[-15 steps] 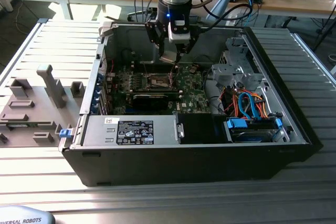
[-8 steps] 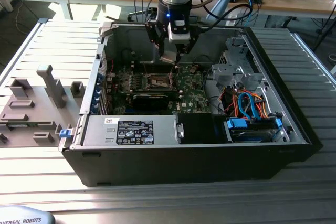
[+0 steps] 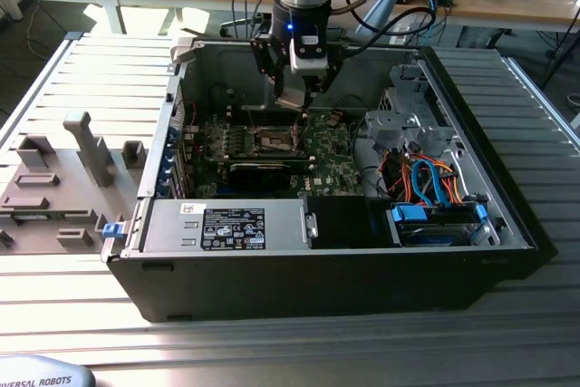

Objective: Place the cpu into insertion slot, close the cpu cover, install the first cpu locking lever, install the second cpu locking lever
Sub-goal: 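Place the cpu into insertion slot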

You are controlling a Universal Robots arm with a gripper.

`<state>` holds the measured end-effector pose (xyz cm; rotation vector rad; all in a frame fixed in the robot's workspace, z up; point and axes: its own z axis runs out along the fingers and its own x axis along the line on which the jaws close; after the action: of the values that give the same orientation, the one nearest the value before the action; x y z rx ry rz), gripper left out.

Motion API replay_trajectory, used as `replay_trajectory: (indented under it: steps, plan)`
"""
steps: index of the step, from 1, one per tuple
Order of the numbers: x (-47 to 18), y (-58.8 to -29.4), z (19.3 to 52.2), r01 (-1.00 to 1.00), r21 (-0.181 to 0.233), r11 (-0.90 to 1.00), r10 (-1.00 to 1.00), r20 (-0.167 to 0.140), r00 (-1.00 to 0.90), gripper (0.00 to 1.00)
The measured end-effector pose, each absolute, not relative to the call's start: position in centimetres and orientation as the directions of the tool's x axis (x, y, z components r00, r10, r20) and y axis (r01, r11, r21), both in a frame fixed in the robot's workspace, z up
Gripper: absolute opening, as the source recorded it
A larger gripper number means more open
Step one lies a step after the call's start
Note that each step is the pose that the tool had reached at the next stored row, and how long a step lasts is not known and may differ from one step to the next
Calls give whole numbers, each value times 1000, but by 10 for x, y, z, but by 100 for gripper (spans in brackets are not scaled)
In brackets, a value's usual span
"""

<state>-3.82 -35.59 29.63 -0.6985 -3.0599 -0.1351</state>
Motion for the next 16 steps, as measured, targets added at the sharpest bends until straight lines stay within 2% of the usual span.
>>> replay_trajectory:
  steps: [16]
  plan:
    - [-38,-356,296,445,82,892,445,18,-895,54]
